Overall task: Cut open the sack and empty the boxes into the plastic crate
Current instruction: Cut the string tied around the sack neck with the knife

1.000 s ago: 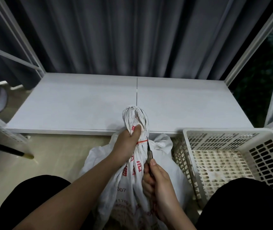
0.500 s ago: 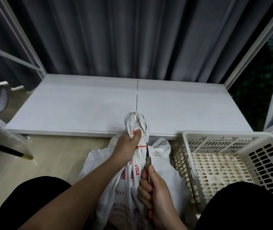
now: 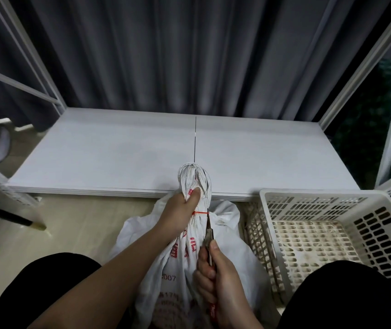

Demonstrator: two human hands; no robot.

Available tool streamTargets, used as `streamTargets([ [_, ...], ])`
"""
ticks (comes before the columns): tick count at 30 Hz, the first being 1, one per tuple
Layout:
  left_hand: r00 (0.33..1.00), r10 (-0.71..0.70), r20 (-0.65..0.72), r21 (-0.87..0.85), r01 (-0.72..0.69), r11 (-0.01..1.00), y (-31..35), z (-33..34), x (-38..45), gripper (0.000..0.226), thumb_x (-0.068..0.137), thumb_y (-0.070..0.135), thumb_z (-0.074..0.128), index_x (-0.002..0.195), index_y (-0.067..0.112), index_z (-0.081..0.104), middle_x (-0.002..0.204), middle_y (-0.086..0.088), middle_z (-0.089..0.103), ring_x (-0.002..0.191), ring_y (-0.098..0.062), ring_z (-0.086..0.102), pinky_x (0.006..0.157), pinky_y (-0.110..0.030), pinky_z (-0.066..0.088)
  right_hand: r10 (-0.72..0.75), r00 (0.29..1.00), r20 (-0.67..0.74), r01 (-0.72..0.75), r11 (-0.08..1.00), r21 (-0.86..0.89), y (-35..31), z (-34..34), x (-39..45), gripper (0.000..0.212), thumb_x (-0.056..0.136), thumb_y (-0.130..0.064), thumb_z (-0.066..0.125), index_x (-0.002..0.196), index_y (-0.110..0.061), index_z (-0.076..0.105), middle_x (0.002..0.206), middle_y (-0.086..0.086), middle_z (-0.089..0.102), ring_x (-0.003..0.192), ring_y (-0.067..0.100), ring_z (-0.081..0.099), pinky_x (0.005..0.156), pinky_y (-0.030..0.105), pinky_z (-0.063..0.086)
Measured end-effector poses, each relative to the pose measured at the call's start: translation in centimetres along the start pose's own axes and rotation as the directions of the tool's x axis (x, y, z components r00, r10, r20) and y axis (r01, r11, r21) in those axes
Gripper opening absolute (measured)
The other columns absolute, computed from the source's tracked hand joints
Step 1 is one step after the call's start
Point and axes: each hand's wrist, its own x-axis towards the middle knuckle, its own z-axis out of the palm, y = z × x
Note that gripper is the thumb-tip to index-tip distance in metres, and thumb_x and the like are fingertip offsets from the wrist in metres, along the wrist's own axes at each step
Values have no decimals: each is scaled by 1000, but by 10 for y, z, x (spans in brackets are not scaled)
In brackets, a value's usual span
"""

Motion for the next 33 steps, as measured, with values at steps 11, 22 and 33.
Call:
streamTargets([
  [11,999,-29,44,74,26,997,-7,-2,2,42,100,35,41,64,17,51,58,7,50,56,-4,49,48,-9,33,79,997,-5,-79,996,46,0,-2,-2,43,97,-40,36,66,-12,45,42,-2,27,23,8,19,30,6,19],
  [22,949,-232,-215,-52,226,973,-9,-40,29,66,91,57,41,109,-1,66,111,-25,66,108,-33,62,93,-37,48,-152,978,-142,158,987,34,-39,-35,-20,39,92,-43,37,67,-13,41,43,-3,24,25,7,18,33,5,20],
  [33,983,-167,-76,-74,161,984,-6,-19,9,40,101,37,41,114,8,65,110,-9,65,108,-20,59,88,-22,36,-128,990,58,137,797,-588,-51,5,1,37,100,-35,36,68,-16,40,41,-10,26,30,4,18,32,9,13],
])
